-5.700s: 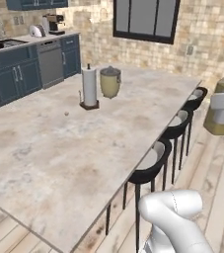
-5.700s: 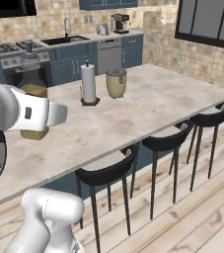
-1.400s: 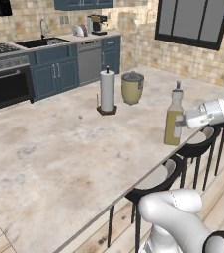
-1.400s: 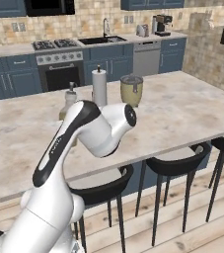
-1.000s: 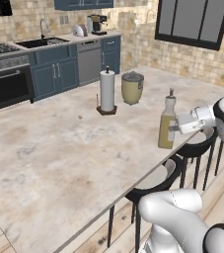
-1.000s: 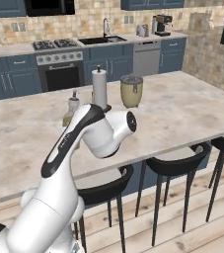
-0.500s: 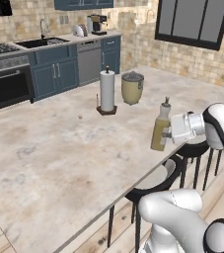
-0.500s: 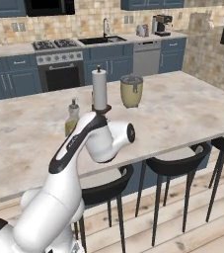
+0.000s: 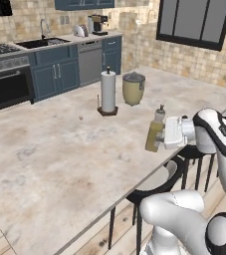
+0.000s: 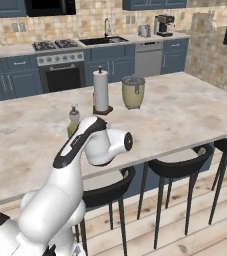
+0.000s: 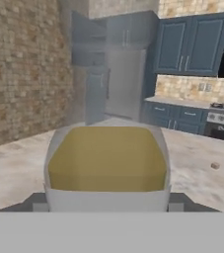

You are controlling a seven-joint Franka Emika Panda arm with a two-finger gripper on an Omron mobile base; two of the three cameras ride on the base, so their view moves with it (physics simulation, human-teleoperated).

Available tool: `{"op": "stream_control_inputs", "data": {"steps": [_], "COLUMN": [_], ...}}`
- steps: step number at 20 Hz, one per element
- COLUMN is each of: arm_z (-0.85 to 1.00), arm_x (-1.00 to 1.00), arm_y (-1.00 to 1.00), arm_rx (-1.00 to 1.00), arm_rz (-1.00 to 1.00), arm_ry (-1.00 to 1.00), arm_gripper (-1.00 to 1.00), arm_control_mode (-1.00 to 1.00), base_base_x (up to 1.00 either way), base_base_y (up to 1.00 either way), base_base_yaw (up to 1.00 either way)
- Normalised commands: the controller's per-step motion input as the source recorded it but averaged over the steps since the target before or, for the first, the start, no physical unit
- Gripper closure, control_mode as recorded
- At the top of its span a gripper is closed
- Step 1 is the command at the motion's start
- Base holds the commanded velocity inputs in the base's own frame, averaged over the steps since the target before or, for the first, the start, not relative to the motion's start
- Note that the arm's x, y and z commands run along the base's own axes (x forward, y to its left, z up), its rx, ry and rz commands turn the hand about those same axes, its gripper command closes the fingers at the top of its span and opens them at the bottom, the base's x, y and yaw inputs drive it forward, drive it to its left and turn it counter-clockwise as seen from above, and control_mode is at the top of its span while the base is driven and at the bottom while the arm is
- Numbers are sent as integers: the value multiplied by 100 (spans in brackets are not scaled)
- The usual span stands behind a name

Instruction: Move the oil and vinegar bottle and shaker from the cabinet to the dining counter.

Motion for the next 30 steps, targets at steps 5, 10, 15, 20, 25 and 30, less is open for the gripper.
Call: {"op": "stream_control_inputs", "data": {"steps": [5, 10, 15, 20, 25, 30], "arm_z": [-13, -12, -17, -22, -32, -33], "arm_x": [41, 44, 46, 37, 24, 18], "arm_y": [0, -5, -3, 0, 0, 0], "arm_rx": [-5, -6, 0, 5, 9, 7], "arm_rz": [0, 0, 0, 0, 0, 0], "arm_ry": [1, 7, 12, 16, 9, 1], "arm_gripper": [100, 100, 100, 100, 100, 100], "arm_control_mode": [-100, -100, -100, -100, -100, -100], "base_base_x": [0, 0, 0, 0, 0, 0], "base_base_y": [0, 0, 0, 0, 0, 0], "base_base_yaw": [0, 0, 0, 0, 0, 0]}}
